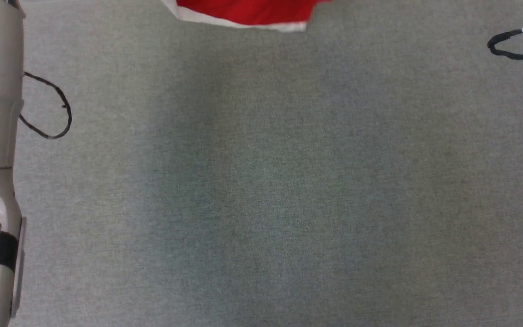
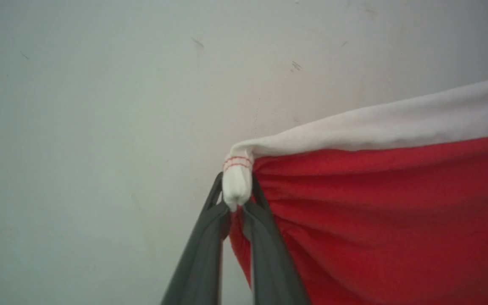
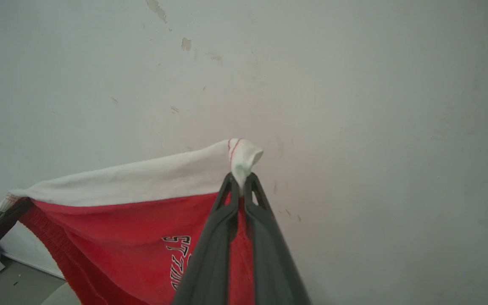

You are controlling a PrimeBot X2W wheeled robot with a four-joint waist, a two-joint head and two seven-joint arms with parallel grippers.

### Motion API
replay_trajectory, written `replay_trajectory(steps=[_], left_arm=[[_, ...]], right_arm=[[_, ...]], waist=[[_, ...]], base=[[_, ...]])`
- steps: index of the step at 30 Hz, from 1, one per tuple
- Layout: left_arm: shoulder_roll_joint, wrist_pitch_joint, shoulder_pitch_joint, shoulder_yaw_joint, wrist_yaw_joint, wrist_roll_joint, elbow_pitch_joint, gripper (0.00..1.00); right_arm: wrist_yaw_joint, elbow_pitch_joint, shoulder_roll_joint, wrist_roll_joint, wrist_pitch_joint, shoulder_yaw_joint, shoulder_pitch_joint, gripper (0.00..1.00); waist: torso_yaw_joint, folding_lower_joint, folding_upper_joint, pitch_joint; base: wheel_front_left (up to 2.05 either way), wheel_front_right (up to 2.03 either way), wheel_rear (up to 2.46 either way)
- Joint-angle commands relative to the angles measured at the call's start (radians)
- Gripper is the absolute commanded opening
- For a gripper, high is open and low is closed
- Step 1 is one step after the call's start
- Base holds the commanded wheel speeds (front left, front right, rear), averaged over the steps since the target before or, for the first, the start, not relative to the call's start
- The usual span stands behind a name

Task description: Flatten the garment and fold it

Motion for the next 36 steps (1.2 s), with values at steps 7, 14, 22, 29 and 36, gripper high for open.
replay_trajectory(steps=[7, 14, 22, 29, 36], left_arm=[[-0.003, -0.043, -0.045, -0.028, -0.017, 0.023, 0.055, 0.00], [-0.011, -0.117, -0.044, -0.037, -0.051, 0.014, 0.083, 0.00], [-0.040, -0.236, 0.129, -0.085, -0.172, -0.055, 0.070, 0.00], [-0.029, -0.278, 0.420, -0.213, -0.191, -0.152, -0.045, 0.00], [0.042, -0.228, 0.736, -0.382, -0.191, -0.299, -0.227, 0.00]], right_arm=[[-0.001, -0.001, -0.005, 0.034, -0.033, 0.030, -0.011, 0.00], [-0.001, -0.021, -0.002, 0.076, -0.072, 0.038, -0.023, 0.00], [-0.001, -0.202, -0.080, 0.255, 0.104, 0.184, 0.217, 0.00], [-0.001, -0.418, -0.215, 0.381, 0.253, 0.246, 0.627, 0.00], [-0.001, -0.555, -0.270, 0.439, 0.378, 0.224, 1.030, 0.00]], waist=[[-0.001, -0.0002, 0.0000, 0.045], [0.008, -0.0002, 0.0000, 0.048], [0.045, -0.0002, 0.0000, -0.025], [0.076, -0.0002, 0.0000, -0.137], [0.086, -0.0002, 0.0000, -0.226]], base=[[0.00, 0.00, 0.00], [0.00, 0.00, 0.00], [0.00, 0.00, 0.00], [0.00, 0.00, 0.00], [0.00, 0.00, 0.00]])
